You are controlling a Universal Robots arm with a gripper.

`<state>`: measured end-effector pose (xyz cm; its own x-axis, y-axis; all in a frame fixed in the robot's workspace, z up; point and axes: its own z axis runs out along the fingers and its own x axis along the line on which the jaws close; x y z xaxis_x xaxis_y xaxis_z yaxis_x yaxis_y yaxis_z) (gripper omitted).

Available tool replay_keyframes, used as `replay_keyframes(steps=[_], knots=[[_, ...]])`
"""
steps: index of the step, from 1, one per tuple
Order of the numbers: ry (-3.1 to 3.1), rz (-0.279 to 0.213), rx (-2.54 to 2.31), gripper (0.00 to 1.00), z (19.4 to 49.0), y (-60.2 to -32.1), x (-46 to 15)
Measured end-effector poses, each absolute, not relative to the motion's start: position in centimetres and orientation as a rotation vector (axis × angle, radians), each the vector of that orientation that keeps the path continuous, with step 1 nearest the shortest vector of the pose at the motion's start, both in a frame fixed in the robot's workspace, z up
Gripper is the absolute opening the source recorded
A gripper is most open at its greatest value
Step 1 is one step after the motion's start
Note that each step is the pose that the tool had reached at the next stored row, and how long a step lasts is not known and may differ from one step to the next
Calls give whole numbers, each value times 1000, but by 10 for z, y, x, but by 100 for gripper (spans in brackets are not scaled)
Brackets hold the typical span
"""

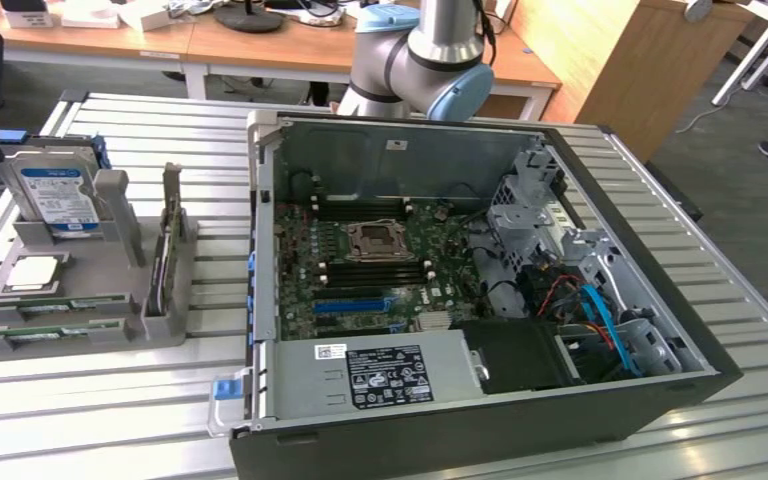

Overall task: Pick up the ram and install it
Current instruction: 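Pick up the ram and move it above insertion slot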

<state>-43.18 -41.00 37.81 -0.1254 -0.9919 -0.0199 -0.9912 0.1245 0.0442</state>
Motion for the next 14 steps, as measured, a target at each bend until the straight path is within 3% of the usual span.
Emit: replay_keyframes(steps=[14], knots=[[-2199, -71, 2218, 11, 378, -410, -432]])
